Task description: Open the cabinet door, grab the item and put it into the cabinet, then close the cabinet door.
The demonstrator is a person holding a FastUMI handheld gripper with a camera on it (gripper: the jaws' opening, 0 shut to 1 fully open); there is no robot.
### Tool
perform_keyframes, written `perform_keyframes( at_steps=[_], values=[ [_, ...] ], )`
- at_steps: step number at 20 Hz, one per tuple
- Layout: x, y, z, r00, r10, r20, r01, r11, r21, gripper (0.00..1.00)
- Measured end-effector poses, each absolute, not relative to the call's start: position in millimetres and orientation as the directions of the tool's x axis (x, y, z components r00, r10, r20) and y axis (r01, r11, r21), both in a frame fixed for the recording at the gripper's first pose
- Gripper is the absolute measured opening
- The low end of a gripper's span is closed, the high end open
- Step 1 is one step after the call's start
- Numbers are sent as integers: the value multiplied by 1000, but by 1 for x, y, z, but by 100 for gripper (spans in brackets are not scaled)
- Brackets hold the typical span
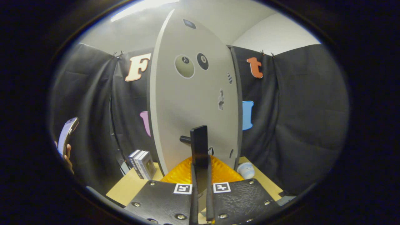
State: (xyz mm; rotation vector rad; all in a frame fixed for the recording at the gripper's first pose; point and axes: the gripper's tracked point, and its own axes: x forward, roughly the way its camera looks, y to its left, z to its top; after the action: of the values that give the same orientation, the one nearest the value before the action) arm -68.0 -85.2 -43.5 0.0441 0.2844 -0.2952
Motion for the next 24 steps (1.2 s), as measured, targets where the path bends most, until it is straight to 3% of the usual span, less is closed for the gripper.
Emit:
perform_keyframes(
  at_steps=[10, 19, 24],
  values=[
    [-110, -174, -44, 842, -449, -298, 450, 890, -69, 9],
    [-127, -215, -48, 874, -335, -351, 365, 931, 21, 1],
    [-138, -230, -51, 861, -363, -356, 388, 922, -1, 2]
  ],
)
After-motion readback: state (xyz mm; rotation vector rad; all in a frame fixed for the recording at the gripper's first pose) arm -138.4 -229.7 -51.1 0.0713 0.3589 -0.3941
